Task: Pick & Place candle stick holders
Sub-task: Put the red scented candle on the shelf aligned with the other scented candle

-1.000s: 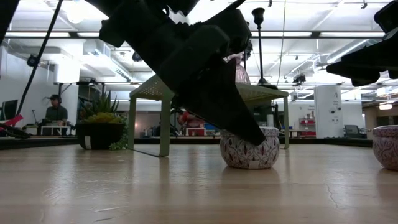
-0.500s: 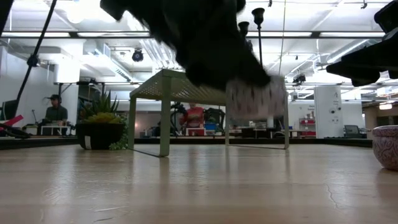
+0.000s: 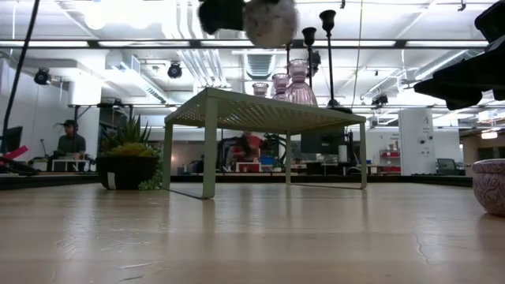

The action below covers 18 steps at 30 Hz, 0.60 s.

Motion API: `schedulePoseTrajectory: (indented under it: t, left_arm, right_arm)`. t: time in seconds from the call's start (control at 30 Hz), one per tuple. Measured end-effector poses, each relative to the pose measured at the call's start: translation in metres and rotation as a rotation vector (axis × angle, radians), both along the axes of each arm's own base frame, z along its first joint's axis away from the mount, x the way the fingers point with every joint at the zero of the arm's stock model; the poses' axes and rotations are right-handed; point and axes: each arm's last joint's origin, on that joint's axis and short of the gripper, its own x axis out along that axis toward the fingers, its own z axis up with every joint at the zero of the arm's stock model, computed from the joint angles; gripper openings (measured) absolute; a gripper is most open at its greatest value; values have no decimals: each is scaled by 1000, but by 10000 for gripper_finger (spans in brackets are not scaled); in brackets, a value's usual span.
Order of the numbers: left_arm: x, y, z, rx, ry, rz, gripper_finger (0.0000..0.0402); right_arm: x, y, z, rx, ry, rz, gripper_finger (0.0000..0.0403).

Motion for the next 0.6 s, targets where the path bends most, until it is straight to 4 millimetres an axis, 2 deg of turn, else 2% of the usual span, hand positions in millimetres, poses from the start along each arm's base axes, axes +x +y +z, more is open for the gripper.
schedulePoseTrajectory:
  t: [0.13,0.23,0.6]
  left_arm:
    - [-16,23,15,2,4,177,305]
    - [-20,39,17,17,16,277,305]
    - [-21,74,-1,4,147,413,305]
  right_arm:
    - [0,0,0,4,0,-1,210]
    - [0,0,0,4,0,-1,210]
    - [0,0,0,4,0,-1,210]
